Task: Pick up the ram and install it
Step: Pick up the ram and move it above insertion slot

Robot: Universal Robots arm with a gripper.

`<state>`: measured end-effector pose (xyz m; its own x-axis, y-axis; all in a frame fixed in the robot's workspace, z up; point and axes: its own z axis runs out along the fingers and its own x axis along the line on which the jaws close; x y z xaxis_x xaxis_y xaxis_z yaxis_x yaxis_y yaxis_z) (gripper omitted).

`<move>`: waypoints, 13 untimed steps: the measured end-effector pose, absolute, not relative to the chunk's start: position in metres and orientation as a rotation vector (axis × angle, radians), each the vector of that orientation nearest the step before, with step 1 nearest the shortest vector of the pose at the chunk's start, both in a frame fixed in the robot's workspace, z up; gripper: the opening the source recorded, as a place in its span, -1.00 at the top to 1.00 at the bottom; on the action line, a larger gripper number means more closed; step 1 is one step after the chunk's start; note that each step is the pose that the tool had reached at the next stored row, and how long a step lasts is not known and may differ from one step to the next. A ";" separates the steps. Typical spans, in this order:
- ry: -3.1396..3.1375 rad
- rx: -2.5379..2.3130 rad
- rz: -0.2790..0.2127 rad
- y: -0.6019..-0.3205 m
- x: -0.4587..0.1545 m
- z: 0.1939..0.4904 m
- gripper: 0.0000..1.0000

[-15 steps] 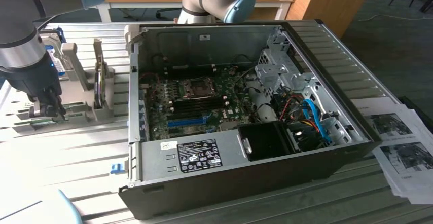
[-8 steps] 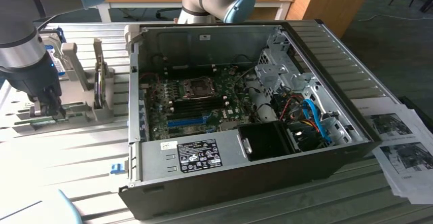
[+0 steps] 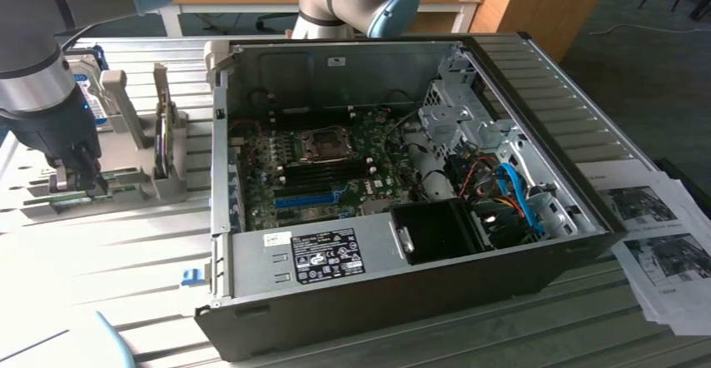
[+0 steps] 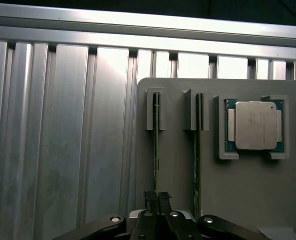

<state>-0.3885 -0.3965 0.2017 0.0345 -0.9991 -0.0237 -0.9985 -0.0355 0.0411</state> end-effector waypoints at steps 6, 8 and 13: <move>-2.173 2.250 -0.071 -0.396 -0.388 0.208 0.79; -2.173 2.250 -0.071 -0.396 -0.388 0.211 0.79; -2.173 2.250 -0.071 -0.396 -0.388 0.220 0.79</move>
